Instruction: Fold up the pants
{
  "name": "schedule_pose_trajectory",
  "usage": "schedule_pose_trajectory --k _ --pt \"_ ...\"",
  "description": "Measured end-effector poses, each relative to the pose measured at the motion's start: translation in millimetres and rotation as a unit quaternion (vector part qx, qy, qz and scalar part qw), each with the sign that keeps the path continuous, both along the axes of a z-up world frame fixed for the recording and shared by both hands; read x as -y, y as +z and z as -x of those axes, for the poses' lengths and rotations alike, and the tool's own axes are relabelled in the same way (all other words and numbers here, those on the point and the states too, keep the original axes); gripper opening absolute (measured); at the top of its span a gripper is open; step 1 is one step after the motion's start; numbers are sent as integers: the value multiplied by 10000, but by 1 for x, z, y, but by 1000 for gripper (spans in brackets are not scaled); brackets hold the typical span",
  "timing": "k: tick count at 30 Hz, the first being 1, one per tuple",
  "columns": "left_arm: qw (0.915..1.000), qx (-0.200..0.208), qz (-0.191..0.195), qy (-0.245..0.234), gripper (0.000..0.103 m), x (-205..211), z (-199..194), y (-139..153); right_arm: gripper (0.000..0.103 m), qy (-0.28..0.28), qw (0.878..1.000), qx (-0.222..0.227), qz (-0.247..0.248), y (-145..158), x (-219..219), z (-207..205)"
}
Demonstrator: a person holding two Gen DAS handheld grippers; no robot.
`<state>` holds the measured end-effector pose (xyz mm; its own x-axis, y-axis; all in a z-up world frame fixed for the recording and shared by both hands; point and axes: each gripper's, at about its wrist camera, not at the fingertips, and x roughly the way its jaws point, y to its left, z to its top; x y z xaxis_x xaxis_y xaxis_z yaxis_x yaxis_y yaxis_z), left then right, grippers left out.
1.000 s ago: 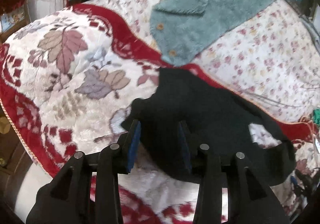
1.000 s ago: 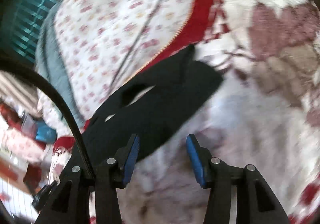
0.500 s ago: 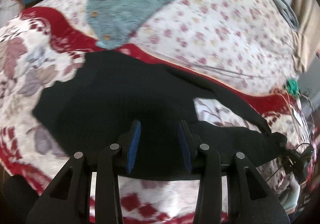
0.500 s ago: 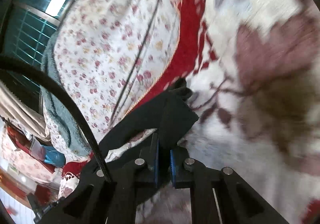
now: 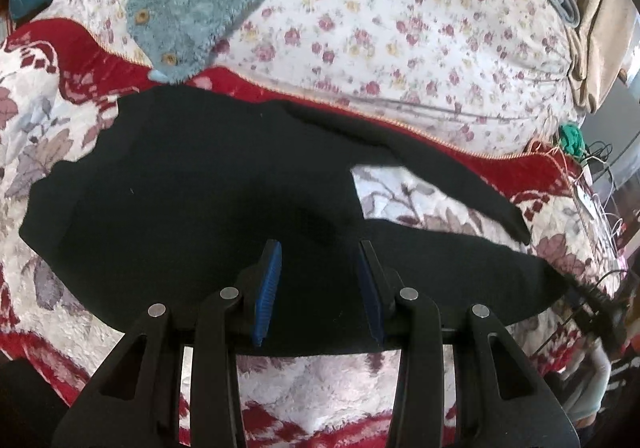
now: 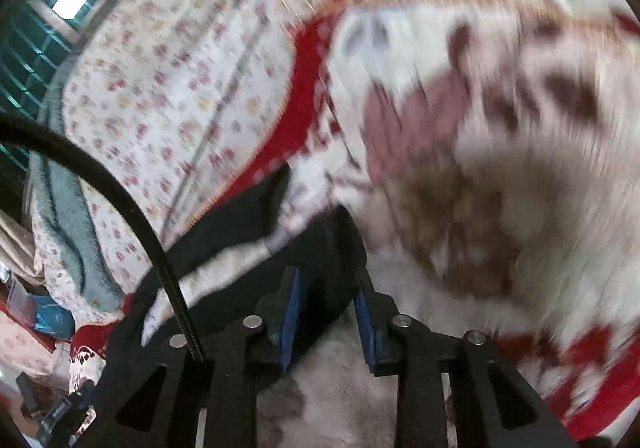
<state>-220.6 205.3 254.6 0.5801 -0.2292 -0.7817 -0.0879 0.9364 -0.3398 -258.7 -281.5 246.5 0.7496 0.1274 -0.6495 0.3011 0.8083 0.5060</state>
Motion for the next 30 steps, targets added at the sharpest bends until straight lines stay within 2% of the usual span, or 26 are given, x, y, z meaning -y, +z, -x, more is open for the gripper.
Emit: schedule_pose_trajectory --k 2,4,6,7,8,11,15,19,21,26,30 --pt "10000 -51 49 11 38 -1 -2 -2 45 139 9998 143 -73 8 -2 -4" --pt "9999 -84 49 28 38 -2 -4 -3 46 337 9990 210 -226 11 -8 -13" --pt "9999 -111 66 27 47 -3 -7 -4 46 460 9981 276 -299 12 -17 -22" --pt "9998 -121 128 29 55 -4 -10 -4 46 548 9974 309 -342 12 -23 -28" --pt "9997 -126 189 31 58 -6 -12 -5 46 625 9968 320 -386 11 -28 -34" --pt "9997 -183 158 41 58 -7 -25 -10 46 926 9943 270 -464 7 -47 -56" --pt "9997 -217 147 19 58 -11 -45 -14 46 1143 9931 120 -243 2 -61 -83" --pt "9987 -361 350 63 58 -23 -68 -21 47 1247 9920 -149 -140 -6 -61 -109" --pt "9973 -452 568 81 58 -28 -84 -25 47 1232 9919 -277 -166 -11 -56 -116" --pt "9913 -698 1106 126 58 -29 -128 -36 48 1301 9877 -293 -813 -21 -45 -116" --pt "9881 -863 1240 279 58 -22 -160 -43 48 1392 9807 -399 -1317 -32 -45 -118"
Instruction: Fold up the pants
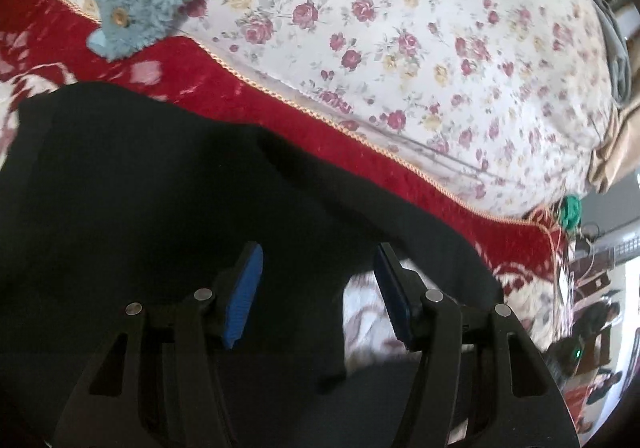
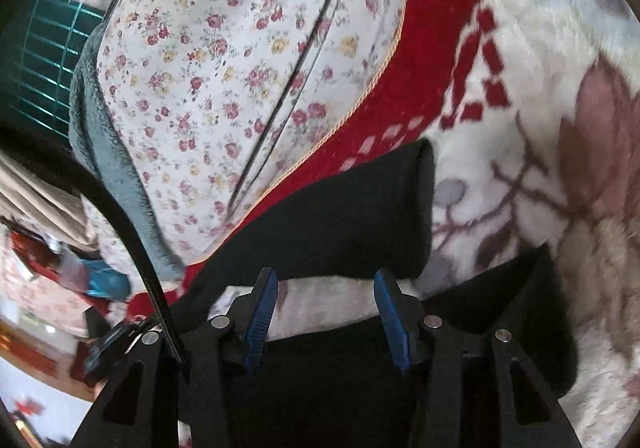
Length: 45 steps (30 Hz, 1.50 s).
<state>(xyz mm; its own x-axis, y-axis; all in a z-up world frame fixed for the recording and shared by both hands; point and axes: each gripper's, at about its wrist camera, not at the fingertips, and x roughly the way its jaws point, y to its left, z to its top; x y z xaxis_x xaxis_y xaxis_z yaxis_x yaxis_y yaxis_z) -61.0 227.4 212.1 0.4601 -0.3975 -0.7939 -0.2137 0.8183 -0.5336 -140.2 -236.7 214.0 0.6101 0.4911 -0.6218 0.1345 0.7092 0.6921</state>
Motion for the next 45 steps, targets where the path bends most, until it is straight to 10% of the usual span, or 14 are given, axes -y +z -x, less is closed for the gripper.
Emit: schedule_pose_trajectory --k 11,30,33,36,45 --pt "9982 -392 290 337 58 -1 -30 -22 50 -386 9964 -675 -350 -14 3 -18" --pt "9951 -621 303 708 58 3 -84 -52 53 -1045 9919 -388 -606 -32 9 -42" --pt "9951 -483 411 762 57 1 -91 -57 23 -985 9920 -47 -785 -38 16 -46" --pt "9955 -518 135 784 10 -2 -97 -65 9 -958 9888 124 -1136 -47 20 -44" --pt "9988 171 -73 458 4 -9 -64 -26 5 -432 9931 842 -695 10 11 -28"
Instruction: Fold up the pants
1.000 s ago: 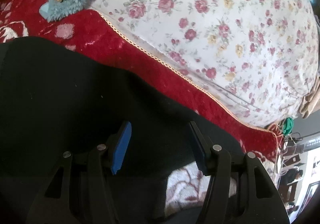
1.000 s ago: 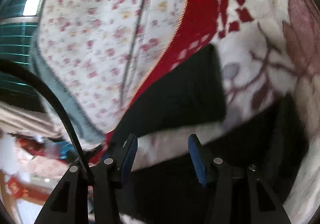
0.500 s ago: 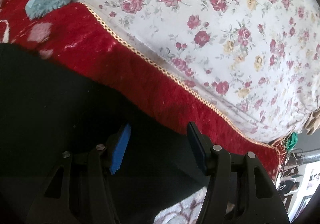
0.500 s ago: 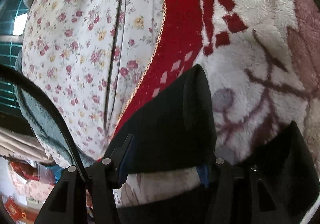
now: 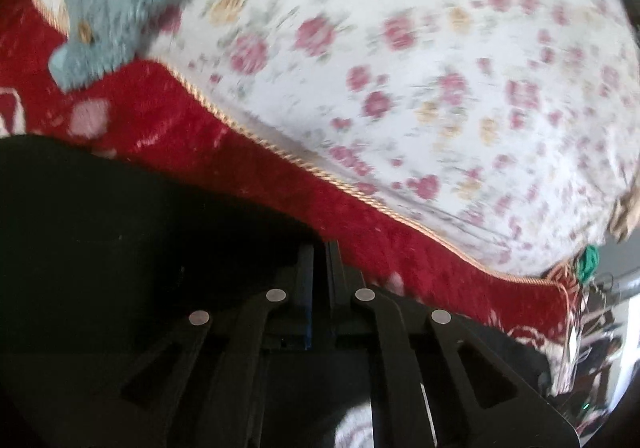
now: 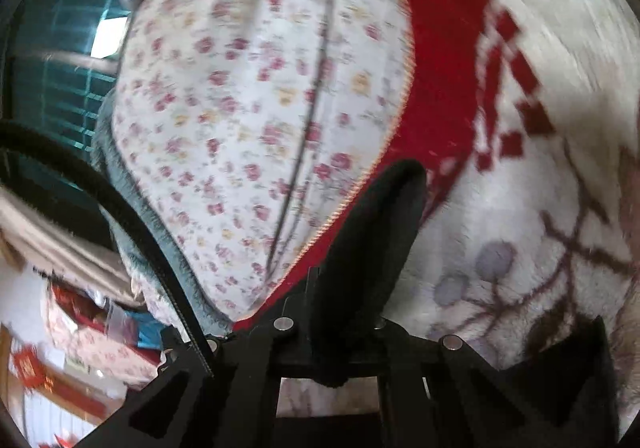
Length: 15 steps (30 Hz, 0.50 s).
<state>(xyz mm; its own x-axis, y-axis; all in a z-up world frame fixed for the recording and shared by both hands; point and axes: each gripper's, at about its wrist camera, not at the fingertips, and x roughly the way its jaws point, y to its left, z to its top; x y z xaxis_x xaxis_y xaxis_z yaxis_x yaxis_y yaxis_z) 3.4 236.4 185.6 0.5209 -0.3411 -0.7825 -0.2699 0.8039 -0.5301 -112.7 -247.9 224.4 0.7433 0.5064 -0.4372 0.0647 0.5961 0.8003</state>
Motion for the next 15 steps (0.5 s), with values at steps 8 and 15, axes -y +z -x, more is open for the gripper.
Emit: schedule_pose_trajectory --k 8,15 --pt "9964 833 -115 -138 4 -1 91 83 5 132 9994 285 110 36 0 37" --pt "9916 1195 -337 -364 4 18 190 96 5 -20 9998 123 154 31 23 97"
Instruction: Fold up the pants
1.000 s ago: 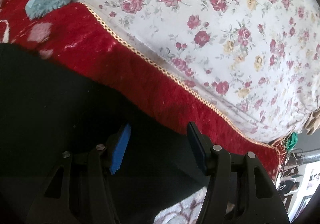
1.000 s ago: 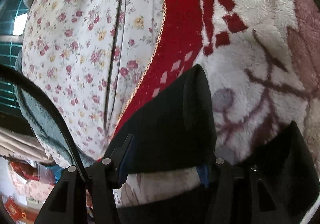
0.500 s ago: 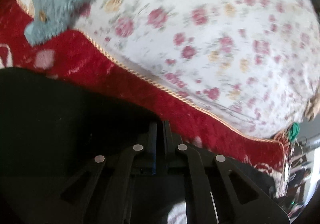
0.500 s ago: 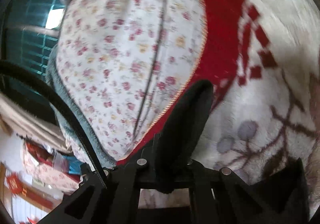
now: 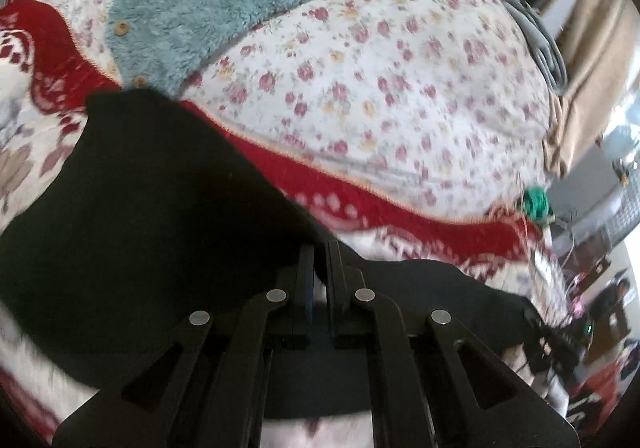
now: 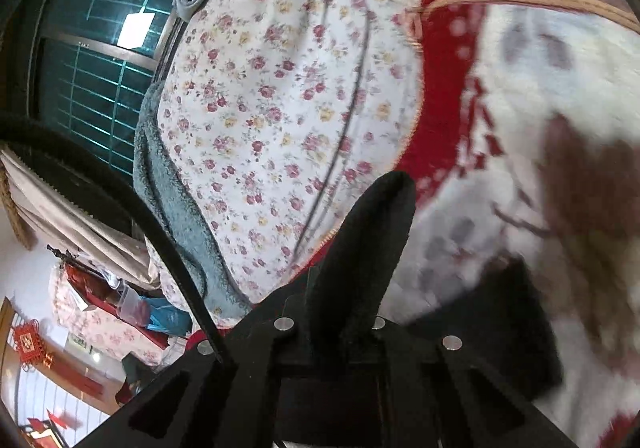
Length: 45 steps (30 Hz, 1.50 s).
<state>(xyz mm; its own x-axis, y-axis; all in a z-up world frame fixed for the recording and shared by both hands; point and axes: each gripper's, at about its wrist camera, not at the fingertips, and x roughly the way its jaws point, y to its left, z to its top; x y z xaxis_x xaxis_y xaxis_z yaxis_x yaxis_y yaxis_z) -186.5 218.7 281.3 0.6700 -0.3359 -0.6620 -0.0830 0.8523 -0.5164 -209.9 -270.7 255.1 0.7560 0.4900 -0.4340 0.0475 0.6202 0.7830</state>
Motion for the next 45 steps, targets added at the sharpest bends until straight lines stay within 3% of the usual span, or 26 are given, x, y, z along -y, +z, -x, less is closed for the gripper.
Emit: schedule_pose_trajectory --k 6,9,12,17,20,22,24,25,26,28,31,35,40,45 --pt "9966 -114 -818 33 4 40 42 -38 5 -412 9959 -801 -30 -56 26 17" --pt "9970 -259 -729 75 4 39 52 -51 5 -471 9957 -767 -205 -62 28 24" --pt "9979 -190 -608 108 4 32 60 -49 5 -410 9975 -573 -68 -49 27 31" --pt "9976 -240 -651 -41 4 43 65 -58 5 -556 9952 -718 357 -49 28 30" --pt "9975 -405 -580 -72 4 45 64 -69 7 -508 9862 -1111 1120 -59 21 19" --pt "9987 -364 -370 10 4 33 69 -65 17 -603 9853 -1013 1235 -48 18 28" --pt "9991 -235 -304 154 6 16 77 -53 49 -578 9853 -846 1364 -32 13 38" --pt "9989 -196 -362 239 16 6 81 -46 50 -520 9859 -654 1448 -20 8 44" --pt "9983 -158 -448 348 36 -4 85 -40 50 -455 9862 -523 1507 -13 3 47" --pt "9975 -68 -436 544 61 -25 91 -33 51 -165 9864 -216 1623 4 -17 52" --pt "9952 -139 -360 904 62 -58 91 -33 51 788 9856 221 1483 14 -69 47" --pt "9924 -446 -211 1125 62 -91 77 -43 51 1860 9678 466 1630 6 -154 31" --pt "9877 -584 106 1448 62 -123 58 -56 51 3000 9193 853 2402 -9 -272 22" --pt "9851 -592 545 1523 62 -146 36 -59 51 3413 8806 1130 3086 -22 -338 21"
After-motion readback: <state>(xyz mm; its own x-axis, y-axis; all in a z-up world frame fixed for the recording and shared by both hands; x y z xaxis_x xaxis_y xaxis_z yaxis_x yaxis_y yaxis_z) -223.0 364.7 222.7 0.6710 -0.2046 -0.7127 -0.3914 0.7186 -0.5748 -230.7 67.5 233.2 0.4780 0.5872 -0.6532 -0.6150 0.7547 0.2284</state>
